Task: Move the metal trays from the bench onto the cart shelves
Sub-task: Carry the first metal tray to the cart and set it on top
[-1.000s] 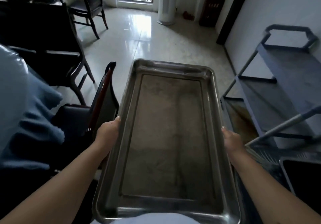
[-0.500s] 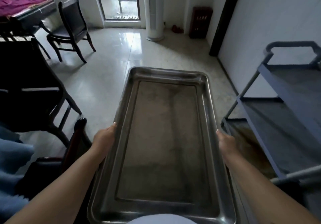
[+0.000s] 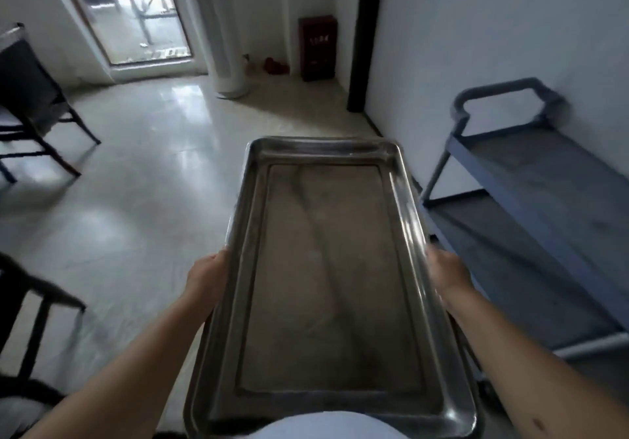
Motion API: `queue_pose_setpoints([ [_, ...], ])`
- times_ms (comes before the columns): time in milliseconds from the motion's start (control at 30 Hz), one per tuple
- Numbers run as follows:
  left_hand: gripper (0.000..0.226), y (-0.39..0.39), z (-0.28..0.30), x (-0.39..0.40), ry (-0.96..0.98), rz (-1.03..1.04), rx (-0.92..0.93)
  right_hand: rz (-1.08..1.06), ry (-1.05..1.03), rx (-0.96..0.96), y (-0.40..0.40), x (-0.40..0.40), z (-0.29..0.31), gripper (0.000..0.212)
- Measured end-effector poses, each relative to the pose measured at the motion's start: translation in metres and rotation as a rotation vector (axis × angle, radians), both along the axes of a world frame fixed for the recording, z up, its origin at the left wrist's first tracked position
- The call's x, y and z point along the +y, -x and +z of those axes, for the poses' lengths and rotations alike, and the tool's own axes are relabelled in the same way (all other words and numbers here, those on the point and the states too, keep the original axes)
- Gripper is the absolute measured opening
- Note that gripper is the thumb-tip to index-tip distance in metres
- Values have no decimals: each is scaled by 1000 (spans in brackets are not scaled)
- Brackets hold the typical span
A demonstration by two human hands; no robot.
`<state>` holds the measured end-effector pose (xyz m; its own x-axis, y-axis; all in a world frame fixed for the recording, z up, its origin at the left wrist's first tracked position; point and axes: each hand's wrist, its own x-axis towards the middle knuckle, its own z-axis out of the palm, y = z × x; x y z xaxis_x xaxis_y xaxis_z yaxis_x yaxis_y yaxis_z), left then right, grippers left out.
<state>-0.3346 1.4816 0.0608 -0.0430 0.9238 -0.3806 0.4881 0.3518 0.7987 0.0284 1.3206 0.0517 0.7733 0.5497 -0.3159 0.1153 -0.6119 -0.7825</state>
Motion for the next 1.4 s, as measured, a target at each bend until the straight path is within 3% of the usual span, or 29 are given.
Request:
queue_pose_setpoints([
  [167, 48, -99, 4, 67, -25, -337, -13, -273, 85, -94, -32, -43, 7, 51],
  [300, 50, -181, 7, 93, -54, -619, 3, -552, 34, -69, -26, -94, 12, 27],
  [367, 50, -214, 7, 96, -45, -730, 9, -699, 22, -38, -16, -113, 10, 32],
  [467, 49, -246, 4, 97, -23, -885, 12, -909, -46, 30, 0, -128, 5, 42],
  [633, 56, -272, 0, 92, -13, -1107, -10, -1052, -1, 21, 19, -144, 4, 31],
  [767, 55, -303, 5, 95, -12, -1135, -5, -1069, -27, 26, 17, -146, 3, 28],
  [867, 59, -330, 1, 94, 7, -1162, -16, -1126, -45, 51, -9, -149, 0, 47],
  [967, 62, -365, -6, 90, 15, -1161, -15, -1111, -26, 33, -49, -153, -10, 53],
  [1133, 56, -442, -15, 83, 18, -1061, -20, -997, -51, 56, -160, -152, -33, 53],
  [1400, 50, -544, -23, 57, 70, -790, 18, -748, -19, 54, -346, -156, -17, 49],
])
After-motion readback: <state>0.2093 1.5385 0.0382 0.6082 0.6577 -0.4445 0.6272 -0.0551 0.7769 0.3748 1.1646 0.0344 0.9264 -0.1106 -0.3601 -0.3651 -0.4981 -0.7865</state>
